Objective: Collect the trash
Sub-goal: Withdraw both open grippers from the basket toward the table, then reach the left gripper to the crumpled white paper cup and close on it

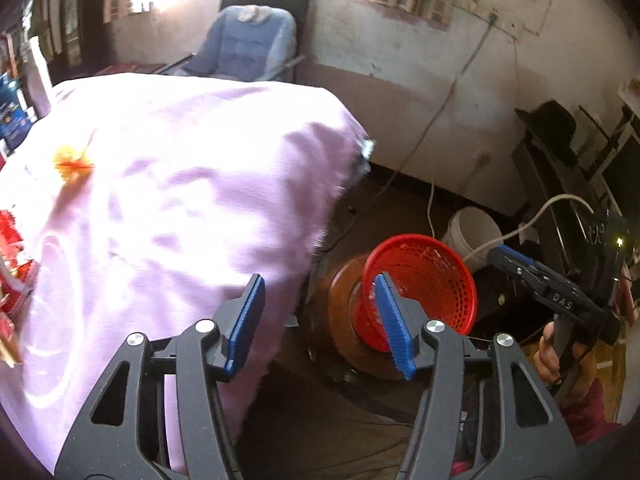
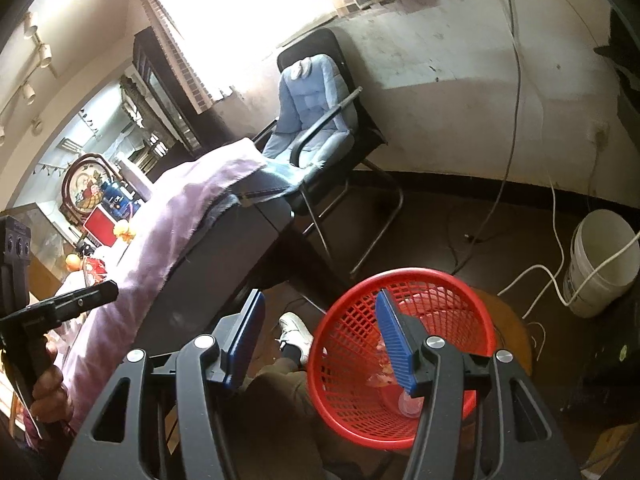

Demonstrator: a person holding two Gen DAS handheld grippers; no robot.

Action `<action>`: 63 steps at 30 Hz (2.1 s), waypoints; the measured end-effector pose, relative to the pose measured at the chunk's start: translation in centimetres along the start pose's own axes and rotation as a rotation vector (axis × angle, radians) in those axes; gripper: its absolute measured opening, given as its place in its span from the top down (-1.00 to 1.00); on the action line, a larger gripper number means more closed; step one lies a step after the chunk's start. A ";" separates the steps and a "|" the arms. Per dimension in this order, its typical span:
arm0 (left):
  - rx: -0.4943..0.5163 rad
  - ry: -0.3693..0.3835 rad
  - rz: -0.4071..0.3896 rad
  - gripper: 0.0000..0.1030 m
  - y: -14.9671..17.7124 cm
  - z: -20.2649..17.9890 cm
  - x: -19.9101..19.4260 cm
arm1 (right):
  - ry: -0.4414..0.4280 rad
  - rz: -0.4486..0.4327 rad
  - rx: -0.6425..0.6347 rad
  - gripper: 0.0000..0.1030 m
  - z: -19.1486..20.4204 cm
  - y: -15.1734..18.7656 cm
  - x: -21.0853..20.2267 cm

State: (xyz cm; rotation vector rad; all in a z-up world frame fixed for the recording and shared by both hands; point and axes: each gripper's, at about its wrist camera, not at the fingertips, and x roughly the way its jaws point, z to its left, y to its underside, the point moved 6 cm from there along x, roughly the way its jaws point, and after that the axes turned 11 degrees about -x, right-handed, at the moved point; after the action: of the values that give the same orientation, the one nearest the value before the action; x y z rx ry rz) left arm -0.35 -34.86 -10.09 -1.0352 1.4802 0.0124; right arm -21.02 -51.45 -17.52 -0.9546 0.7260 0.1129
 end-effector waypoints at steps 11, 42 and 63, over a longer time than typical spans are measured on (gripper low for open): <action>-0.078 -0.045 -0.101 -0.51 -0.2 4.8 -4.3 | 0.008 -0.050 -0.080 -0.61 4.5 -2.2 -1.7; -0.518 -0.533 -0.238 -0.87 2.2 32.1 -17.0 | -0.191 -0.014 -0.383 -0.88 23.8 -4.1 0.4; -0.661 -0.562 -0.163 -0.87 8.3 38.5 -17.7 | -0.306 0.064 -0.505 -0.89 31.8 -2.9 3.3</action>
State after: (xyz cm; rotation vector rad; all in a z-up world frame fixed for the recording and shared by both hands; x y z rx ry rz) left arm 22.26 1.97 -9.47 -1.5216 0.8755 0.6614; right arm -0.98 -29.22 -5.98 -1.3576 0.4480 0.5062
